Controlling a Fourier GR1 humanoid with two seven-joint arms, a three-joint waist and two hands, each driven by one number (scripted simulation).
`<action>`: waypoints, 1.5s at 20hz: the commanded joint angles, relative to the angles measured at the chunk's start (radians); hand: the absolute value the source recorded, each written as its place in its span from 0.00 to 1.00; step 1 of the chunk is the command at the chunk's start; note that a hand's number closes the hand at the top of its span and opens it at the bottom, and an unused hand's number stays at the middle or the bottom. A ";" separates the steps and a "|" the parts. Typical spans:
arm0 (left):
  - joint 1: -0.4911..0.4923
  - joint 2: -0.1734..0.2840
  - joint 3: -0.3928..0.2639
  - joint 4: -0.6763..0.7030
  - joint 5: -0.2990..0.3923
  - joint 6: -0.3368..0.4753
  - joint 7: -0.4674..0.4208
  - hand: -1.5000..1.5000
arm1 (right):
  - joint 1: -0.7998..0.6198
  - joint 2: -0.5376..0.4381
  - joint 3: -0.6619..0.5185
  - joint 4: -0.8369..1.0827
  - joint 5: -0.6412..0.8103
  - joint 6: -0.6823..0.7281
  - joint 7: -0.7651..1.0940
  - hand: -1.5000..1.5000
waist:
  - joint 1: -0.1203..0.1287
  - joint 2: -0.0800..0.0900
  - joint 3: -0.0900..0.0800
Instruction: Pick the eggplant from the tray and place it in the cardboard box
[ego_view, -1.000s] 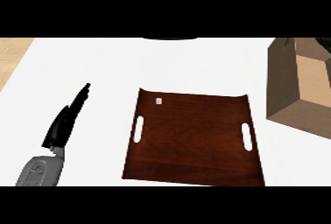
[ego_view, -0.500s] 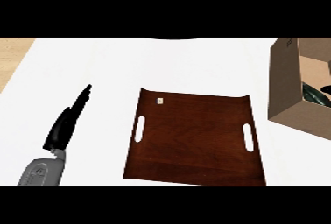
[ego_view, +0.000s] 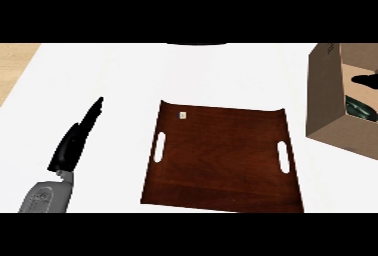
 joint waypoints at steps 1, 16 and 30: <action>0.024 0.020 0.005 -0.062 0.019 -0.033 0.030 0.50 | -0.010 -0.060 -0.137 0.107 -0.134 0.002 -0.109 0.00 | 0.007 0.000 0.001; 0.026 -0.018 -0.019 -0.015 -0.021 0.003 -0.017 0.50 | 0.046 -0.240 -0.413 0.393 -0.398 -0.065 -0.492 0.00 | 0.012 0.007 0.002; 0.031 0.016 0.013 -0.053 0.009 -0.038 -0.006 0.50 | 0.233 -0.390 -0.487 0.574 -0.485 0.051 -0.721 0.00 | 0.016 0.008 0.005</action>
